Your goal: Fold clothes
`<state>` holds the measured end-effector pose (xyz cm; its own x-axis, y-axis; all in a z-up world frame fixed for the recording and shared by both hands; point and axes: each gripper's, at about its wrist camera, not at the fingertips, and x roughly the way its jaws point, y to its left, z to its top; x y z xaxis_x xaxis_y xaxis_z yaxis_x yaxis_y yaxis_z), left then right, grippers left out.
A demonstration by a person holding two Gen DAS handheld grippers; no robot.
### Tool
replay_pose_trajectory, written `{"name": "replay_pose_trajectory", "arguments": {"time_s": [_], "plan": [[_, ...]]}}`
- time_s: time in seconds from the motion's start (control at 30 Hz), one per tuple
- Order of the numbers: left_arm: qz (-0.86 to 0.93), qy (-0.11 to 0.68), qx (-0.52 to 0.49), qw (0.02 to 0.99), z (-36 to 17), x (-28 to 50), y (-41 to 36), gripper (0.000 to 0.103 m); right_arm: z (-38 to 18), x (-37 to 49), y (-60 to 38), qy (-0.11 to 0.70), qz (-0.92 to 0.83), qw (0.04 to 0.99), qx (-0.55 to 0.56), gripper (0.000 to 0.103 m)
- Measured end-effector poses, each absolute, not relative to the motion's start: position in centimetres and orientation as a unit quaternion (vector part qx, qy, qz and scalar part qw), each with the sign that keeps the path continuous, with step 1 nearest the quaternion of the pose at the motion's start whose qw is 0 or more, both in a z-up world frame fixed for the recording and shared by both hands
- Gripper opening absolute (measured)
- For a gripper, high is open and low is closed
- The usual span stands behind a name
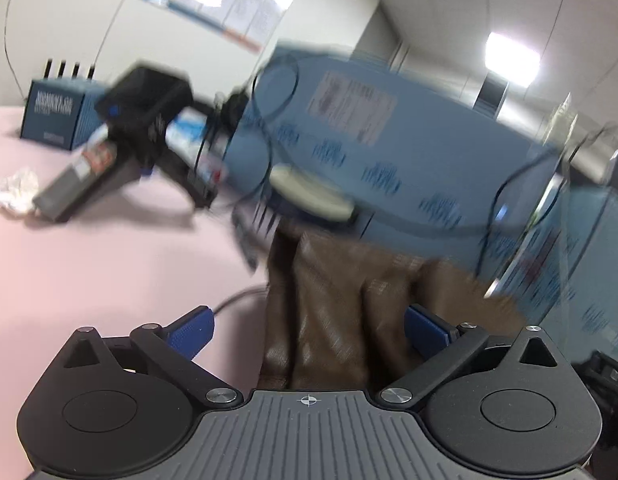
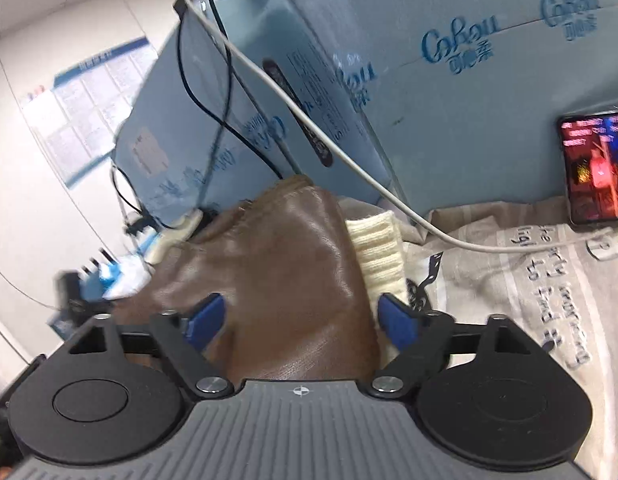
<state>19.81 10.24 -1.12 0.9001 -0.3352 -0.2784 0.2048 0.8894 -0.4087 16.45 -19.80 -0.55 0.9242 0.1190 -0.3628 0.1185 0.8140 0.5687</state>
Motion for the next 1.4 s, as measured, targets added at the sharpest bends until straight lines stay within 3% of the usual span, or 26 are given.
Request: {"name": "replay_pose_trajectory", "arguments": {"time_s": [0.07, 0.2, 0.7, 1.07, 1.4], "plan": [[-0.125, 0.145, -0.177, 0.966, -0.4, 18.6, 10.1, 0.102, 0.2, 15.1, -20.1, 0.191, 0.019, 0.926, 0.326, 0.096], [-0.106, 0.094, -0.15, 0.978, 1.0, 15.0, 9.5, 0.103, 1.5, 12.5, -19.5, 0.176, 0.032, 0.933, 0.312, 0.103], [0.024, 0.073, -0.089, 0.993, 0.4, 3.7, 3.8, 0.103, -0.2, 4.5, -17.4, 0.065, 0.008, 0.995, 0.077, 0.103], [0.131, -0.017, -0.029, 0.991, 0.1, -1.0, -0.4, 0.103, 0.3, 2.8, -17.6, 0.004, 0.059, 0.997, 0.052, 0.103], [0.146, -0.014, 0.033, 0.989, -0.1, -0.2, -2.8, 0.103, 0.6, 2.6, -19.1, -0.014, 0.049, 0.995, 0.09, 0.103]]}}
